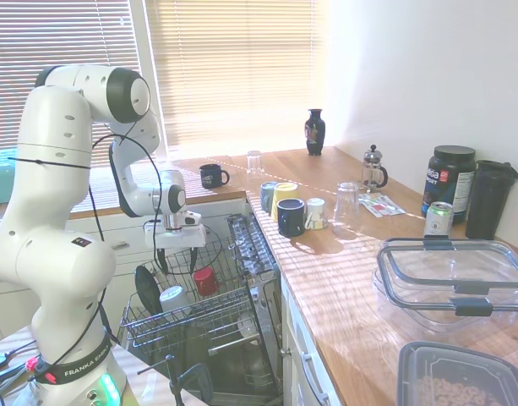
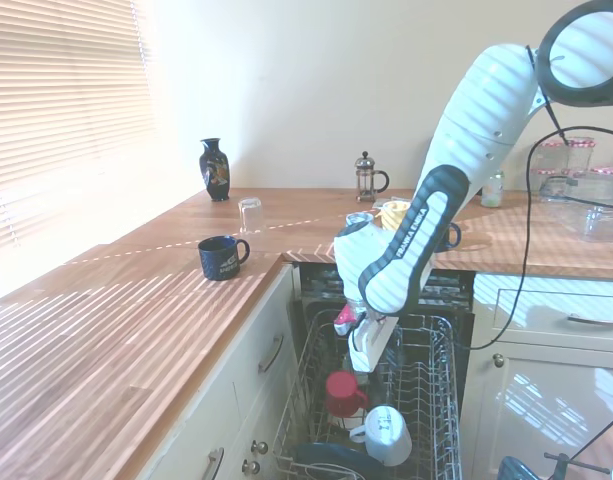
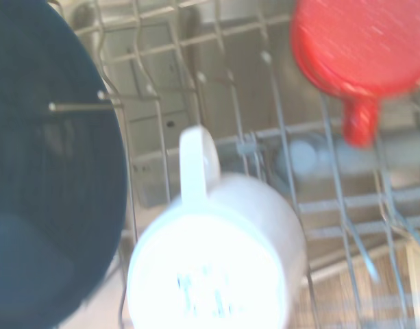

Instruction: Take a mug cup out of the rack

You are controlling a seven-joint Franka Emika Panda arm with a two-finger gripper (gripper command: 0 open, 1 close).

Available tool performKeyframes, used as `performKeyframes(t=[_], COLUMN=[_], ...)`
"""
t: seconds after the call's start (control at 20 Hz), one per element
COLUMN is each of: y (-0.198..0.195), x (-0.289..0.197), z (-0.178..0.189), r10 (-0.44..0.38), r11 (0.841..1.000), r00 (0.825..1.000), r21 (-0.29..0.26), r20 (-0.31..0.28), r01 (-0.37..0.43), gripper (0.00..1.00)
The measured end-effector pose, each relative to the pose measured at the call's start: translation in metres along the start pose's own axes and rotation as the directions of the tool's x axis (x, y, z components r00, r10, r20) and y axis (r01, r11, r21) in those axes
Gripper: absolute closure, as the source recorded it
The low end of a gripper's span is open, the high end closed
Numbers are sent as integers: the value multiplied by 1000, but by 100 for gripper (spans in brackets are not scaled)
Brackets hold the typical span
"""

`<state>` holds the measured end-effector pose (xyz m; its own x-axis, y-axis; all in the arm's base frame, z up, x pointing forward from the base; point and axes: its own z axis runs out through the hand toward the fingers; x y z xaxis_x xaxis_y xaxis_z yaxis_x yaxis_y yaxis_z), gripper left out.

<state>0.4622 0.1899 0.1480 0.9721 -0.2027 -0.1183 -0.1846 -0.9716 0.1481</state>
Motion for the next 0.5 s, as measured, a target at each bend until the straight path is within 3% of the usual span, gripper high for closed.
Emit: performKeyframes(t=[0.5], y=[-26], x=[43], z=[45], r10=[-77], r11=[997], r00=[997], r21=[-7], r20=[-11], r01=[77], gripper=[0])
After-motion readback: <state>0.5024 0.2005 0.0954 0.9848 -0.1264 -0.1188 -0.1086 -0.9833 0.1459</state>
